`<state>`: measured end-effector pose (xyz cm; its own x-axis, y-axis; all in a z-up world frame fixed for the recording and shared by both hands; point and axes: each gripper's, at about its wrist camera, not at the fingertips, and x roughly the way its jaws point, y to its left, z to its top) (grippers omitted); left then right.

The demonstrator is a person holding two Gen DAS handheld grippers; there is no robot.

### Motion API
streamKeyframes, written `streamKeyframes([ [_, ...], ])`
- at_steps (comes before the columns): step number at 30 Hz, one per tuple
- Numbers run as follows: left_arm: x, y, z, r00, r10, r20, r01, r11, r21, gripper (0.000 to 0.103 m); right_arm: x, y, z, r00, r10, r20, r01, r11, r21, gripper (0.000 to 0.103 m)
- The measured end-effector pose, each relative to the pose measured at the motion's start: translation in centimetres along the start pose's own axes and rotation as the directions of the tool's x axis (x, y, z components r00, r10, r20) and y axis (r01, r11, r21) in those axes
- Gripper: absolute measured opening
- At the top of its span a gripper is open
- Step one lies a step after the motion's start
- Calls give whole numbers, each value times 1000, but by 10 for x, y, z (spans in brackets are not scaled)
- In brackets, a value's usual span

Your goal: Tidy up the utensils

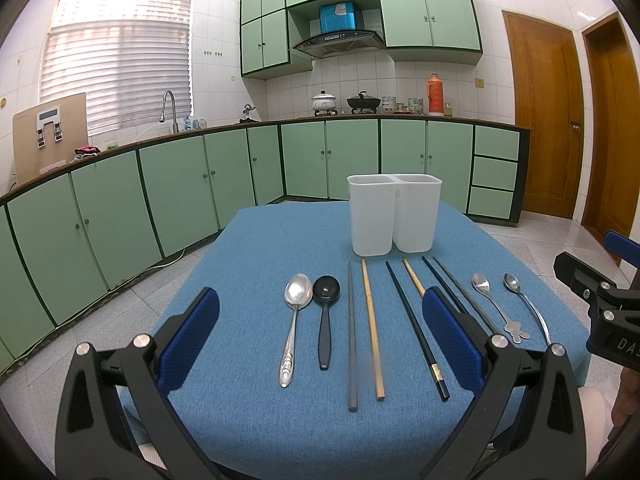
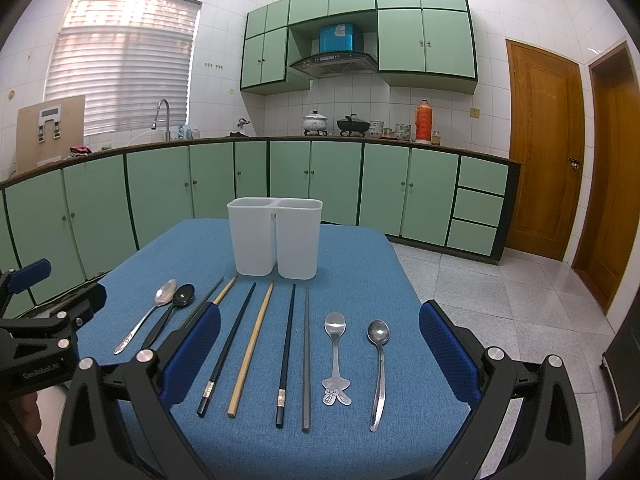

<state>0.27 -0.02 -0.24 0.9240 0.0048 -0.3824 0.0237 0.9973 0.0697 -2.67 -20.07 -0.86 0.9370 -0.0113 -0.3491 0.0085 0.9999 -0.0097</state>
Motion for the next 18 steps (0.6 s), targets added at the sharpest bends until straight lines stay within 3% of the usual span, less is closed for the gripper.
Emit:
streamKeyframes([
  [13,1,4,1,1000,6,-5,-6,1000,2,98,3,-1,0,1000,-2,-4,2,1000,-3,97],
  [18,17,21,0,998,28,-48,-29,999,-23,98,16,-13,0,999,-18,-28,18,1000,3,97],
])
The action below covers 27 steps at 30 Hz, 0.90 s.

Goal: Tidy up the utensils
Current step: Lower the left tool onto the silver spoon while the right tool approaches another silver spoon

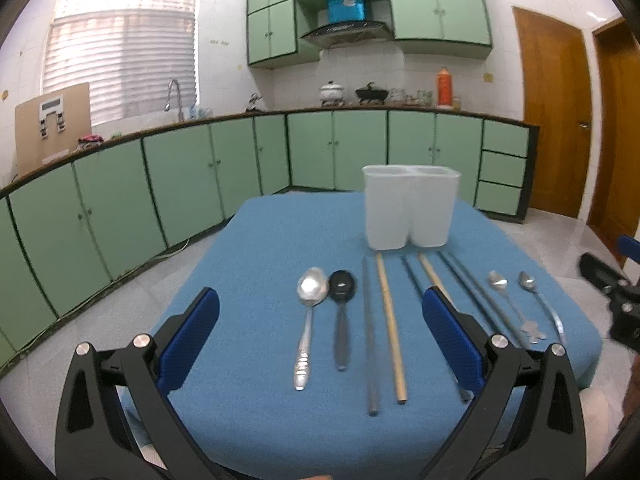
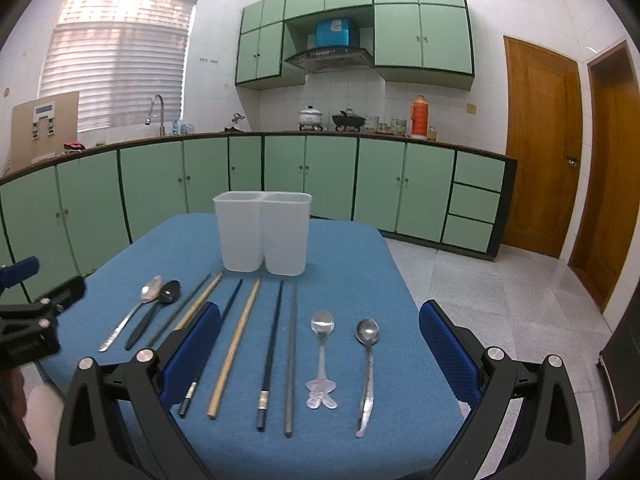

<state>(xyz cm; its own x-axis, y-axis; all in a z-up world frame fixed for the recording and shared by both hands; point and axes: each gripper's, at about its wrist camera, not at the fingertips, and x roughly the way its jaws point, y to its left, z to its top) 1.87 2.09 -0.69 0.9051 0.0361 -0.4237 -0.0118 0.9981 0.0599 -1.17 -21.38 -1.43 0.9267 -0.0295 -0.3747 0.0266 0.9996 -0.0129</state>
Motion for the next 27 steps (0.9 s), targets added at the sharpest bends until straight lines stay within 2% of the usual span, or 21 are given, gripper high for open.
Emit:
streamKeyframes([
  [4,23,13,0,997,37,-65,-36,999,6,98,17,-18,1,999,4,-41,-4,1000,15,97],
  [9,58,26,6,989,26,-146,-24,1000,17,98,43,-41,5,995,13,-97,-11,1000,22,94],
  [15,106,42,21,976,2,-220,-7,1000,-22,97,88,-78,6,976,68,-207,-51,995,89,72],
  [16,116,46,22,971,-8,-240,0,999,-34,93,97,-83,5,970,80,-230,-58,993,100,66],
  [17,125,49,23,965,-21,-260,10,999,-46,85,105,-87,3,964,87,-252,-61,992,109,58],
  [19,141,52,22,953,-40,-300,22,998,-64,73,124,-97,0,943,123,-308,-84,987,137,48],
  [20,152,54,21,943,-57,-327,34,996,-77,73,130,-100,-1,936,138,-324,-94,985,146,44],
  [24,171,50,19,932,-72,-355,51,996,-67,73,151,-100,-8,911,162,-380,-120,984,131,43],
  [27,177,42,19,929,-70,-363,61,997,-38,73,163,-96,-12,897,175,-406,-136,983,123,37],
])
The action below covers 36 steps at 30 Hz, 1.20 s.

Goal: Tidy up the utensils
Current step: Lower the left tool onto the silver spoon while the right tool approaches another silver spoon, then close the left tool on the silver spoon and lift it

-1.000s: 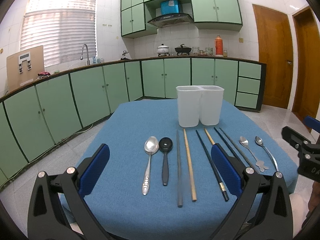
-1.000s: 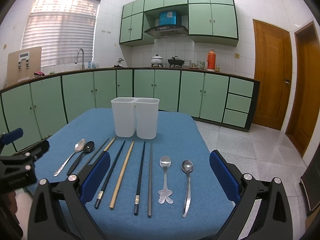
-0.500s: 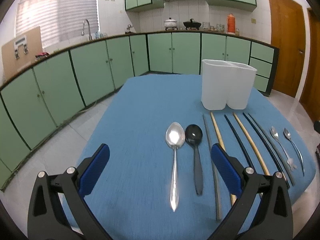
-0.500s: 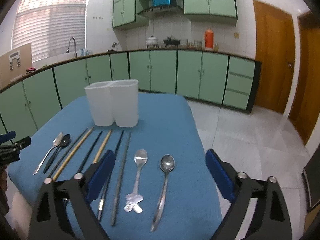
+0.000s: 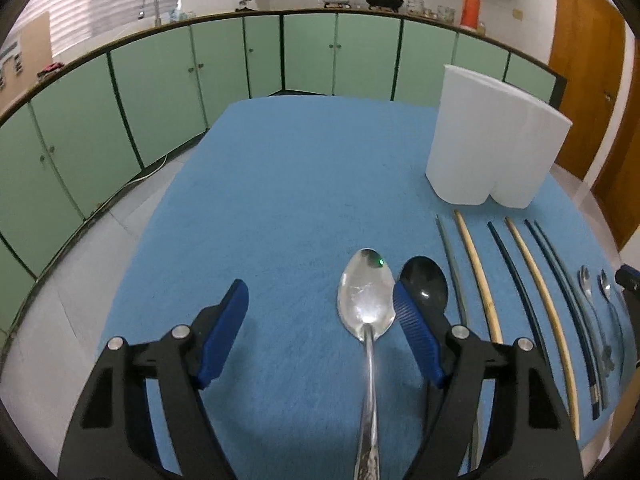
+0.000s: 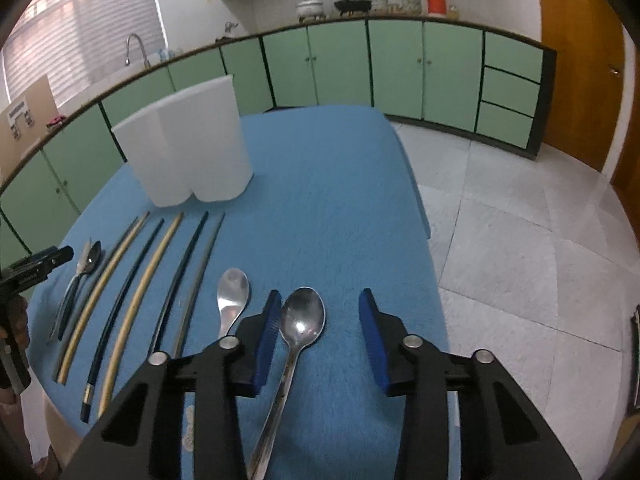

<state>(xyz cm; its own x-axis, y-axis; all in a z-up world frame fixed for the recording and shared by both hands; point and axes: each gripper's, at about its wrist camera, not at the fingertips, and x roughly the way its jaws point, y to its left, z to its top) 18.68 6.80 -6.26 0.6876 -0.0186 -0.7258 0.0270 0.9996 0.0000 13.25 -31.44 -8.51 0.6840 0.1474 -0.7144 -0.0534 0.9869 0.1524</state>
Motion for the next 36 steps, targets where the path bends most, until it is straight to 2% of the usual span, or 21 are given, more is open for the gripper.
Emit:
streamKeyframes([
  [6,14,-5,6,1000,-6,-22,7,1000,22,73,9,2,-1,999,26,-39,-26,1000,-9,35],
  [15,27,-11,9,998,-33,-54,35,999,40,65,17,-1,-1,997,31,-69,-31,1000,1,33],
  [23,34,-17,11,994,-77,-78,80,996,36,52,19,8,-1,996,38,-78,-41,999,-32,10],
  [31,34,-19,9,992,-104,-78,106,994,28,38,18,12,1,997,32,-68,-35,998,-42,6],
  [36,33,-19,8,990,-115,-77,117,993,19,35,18,14,0,998,20,-60,-23,998,-53,6],
])
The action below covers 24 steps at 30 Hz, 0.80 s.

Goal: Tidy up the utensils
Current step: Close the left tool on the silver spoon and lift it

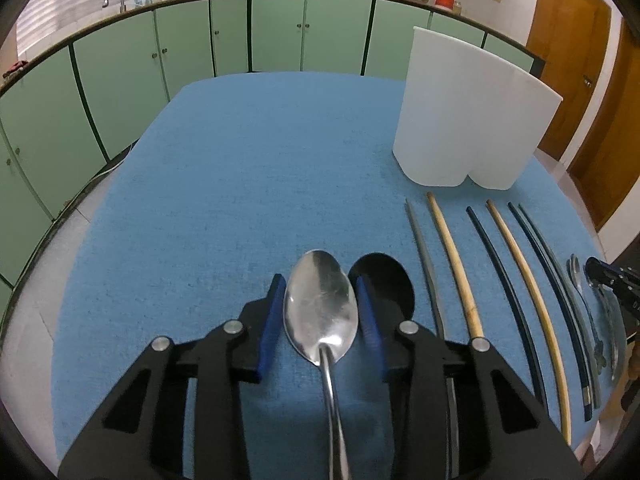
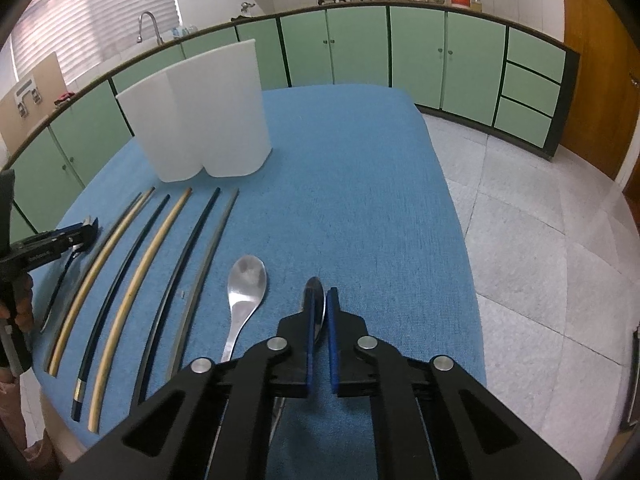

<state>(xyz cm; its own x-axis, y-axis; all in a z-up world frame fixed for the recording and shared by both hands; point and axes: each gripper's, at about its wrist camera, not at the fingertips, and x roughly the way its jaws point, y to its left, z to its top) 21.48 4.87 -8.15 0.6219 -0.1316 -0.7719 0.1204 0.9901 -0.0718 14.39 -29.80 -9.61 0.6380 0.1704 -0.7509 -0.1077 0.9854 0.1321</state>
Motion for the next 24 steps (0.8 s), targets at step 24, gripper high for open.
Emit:
streamKeyframes([
  [24,-24,4,6,995,-39,95,40,999,-11,35,-11,3,1,998,-21,58,21,1000,-7,4],
])
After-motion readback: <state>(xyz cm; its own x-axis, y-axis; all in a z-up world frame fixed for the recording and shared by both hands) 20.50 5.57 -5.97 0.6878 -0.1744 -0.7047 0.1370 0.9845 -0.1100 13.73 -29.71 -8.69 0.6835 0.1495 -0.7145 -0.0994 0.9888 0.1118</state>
